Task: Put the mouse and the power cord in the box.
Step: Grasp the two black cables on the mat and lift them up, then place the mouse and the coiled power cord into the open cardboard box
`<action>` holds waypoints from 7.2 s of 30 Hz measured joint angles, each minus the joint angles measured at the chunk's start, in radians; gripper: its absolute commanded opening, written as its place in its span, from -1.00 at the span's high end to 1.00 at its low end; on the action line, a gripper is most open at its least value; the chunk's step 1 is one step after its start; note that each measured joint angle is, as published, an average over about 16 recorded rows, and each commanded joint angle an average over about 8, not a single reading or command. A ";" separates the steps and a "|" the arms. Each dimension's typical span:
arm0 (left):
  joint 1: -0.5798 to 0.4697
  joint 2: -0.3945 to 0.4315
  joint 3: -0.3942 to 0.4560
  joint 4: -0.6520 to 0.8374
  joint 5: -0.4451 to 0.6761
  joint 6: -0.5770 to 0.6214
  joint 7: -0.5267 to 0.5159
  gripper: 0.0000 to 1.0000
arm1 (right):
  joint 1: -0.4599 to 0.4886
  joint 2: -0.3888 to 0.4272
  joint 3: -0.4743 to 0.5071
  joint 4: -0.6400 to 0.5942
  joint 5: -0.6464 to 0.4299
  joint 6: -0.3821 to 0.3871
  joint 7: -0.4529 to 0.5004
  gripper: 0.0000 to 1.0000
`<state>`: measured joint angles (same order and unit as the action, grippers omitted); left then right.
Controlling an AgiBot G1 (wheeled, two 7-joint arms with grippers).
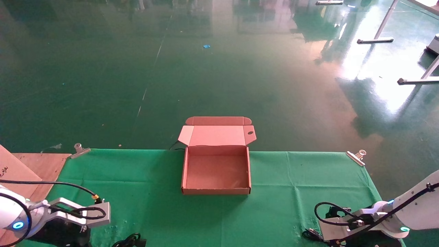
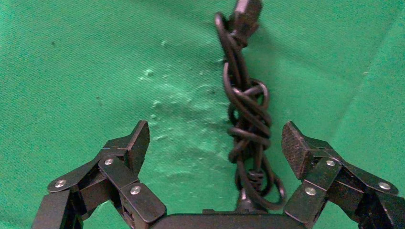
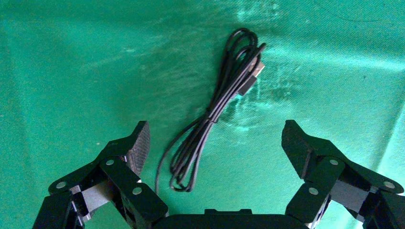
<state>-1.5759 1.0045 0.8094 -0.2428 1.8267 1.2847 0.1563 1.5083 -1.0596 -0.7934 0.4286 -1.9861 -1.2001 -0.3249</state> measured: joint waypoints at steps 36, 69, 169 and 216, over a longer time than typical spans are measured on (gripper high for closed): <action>0.001 0.054 -0.003 0.198 -0.005 -0.063 0.101 1.00 | 0.074 -0.104 0.017 -0.322 0.029 0.085 -0.203 1.00; -0.022 0.051 -0.006 0.222 -0.008 -0.058 0.132 1.00 | 0.095 -0.106 0.033 -0.395 0.052 0.087 -0.273 1.00; 0.105 0.361 0.203 -0.168 -0.408 -0.864 0.675 -1.00 | 0.507 -0.254 0.091 -0.404 0.221 -0.082 -0.334 1.00; -0.041 0.166 0.070 0.036 -0.859 -0.488 0.893 -1.00 | 0.262 -0.313 -0.257 0.070 0.355 0.399 -0.031 1.00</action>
<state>-1.6174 1.1709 0.8793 -0.2063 0.9672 0.7965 1.0496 1.7702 -1.3724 -1.0500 0.4987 -1.6308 -0.8009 -0.3558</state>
